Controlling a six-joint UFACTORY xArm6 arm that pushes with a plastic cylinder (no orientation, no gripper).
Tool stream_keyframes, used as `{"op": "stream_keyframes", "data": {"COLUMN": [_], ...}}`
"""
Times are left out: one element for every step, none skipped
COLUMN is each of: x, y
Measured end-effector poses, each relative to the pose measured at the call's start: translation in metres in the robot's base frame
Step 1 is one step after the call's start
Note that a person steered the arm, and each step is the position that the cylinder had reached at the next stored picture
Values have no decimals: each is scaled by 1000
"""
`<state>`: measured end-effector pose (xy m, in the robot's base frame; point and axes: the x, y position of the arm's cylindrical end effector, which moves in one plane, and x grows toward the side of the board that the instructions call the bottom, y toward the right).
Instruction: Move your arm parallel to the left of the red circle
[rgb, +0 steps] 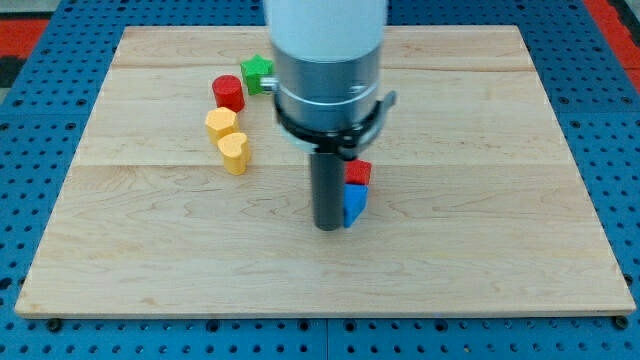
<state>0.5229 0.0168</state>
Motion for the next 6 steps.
{"op": "stream_keyframes", "data": {"x": [0,2,-7,-48,-104,-160], "y": [15,-8,-77,-156,-222,-248]}}
